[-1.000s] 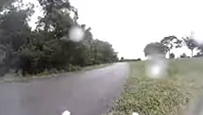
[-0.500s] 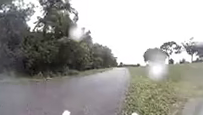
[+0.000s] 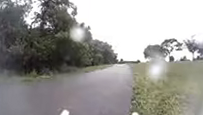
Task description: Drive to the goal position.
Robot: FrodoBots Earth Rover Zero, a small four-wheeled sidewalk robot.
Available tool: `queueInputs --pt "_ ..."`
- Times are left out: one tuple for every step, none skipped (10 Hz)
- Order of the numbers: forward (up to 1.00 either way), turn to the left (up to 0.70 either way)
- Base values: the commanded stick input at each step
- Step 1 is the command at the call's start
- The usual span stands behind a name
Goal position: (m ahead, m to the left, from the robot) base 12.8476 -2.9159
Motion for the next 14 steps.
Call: queueInputs --pt "0.70 0.00" --pt "0.70 0.00" --pt "0.70 0.00" --pt "0.70 0.00" --pt "0.70 0.00" --pt "0.70 0.00" --pt "0.70 0.00" --pt "0.70 0.00" --pt "0.70 0.00" --pt "0.70 0.00" --pt "0.70 0.00" --pt "0.70 0.00" --pt "0.70 0.00" --pt "0.70 0.00"
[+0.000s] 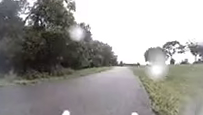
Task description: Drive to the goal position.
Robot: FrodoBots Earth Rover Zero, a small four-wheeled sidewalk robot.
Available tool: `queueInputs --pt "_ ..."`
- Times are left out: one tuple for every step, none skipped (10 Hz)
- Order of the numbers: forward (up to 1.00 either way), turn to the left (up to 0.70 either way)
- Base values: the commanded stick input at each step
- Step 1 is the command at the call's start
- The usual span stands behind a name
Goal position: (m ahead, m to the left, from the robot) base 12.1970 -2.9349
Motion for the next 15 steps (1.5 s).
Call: queueInputs --pt "0.70 0.00" --pt "0.70 0.00" --pt "0.70 0.00" --pt "0.70 0.00" --pt "0.70 -0.03" --pt "0.70 -0.31" --pt "0.70 -0.31" --pt "0.70 -0.02" --pt "0.70 0.00" --pt "0.70 -0.31" --pt "0.70 -0.33" --pt "0.70 -0.10" --pt "0.70 -0.08" --pt "0.70 -0.30" --pt "0.70 -0.32"
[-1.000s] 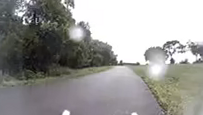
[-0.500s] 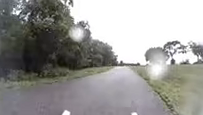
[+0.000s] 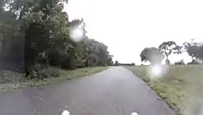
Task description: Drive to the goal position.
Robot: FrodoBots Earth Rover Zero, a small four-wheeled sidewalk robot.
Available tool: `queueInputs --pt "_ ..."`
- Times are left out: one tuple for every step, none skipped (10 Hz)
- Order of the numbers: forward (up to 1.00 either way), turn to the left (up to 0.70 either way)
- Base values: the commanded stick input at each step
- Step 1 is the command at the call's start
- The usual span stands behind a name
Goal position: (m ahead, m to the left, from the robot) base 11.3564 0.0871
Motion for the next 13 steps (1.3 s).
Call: queueInputs --pt "0.70 -0.15" --pt "0.70 -0.01" --pt "0.70 0.00" --pt "0.70 0.00" --pt "0.70 0.00" --pt "0.70 0.00" --pt "0.70 -0.31" --pt "0.70 -0.35" --pt "0.70 -0.08" --pt "0.70 0.00" --pt "0.70 -0.16" --pt "0.70 -0.18" --pt "0.70 -0.02"
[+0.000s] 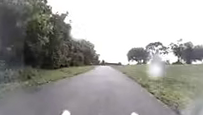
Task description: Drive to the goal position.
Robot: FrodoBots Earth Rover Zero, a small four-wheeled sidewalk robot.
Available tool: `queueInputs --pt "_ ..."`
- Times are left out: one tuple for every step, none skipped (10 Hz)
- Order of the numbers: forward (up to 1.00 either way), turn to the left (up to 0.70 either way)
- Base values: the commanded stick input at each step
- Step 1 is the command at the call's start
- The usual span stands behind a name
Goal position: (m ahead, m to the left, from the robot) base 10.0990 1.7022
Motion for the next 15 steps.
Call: queueInputs --pt "0.70 0.00" --pt "0.70 0.00" --pt "0.70 0.00" --pt "0.70 0.00" --pt "0.70 0.00" --pt "0.70 -0.15" --pt "0.70 -0.33" --pt "0.70 -0.09" --pt "0.70 0.00" --pt "0.70 0.00" --pt "0.70 0.00" --pt "0.70 0.00" --pt "0.70 0.00" --pt "0.70 0.00" --pt "0.70 0.00"
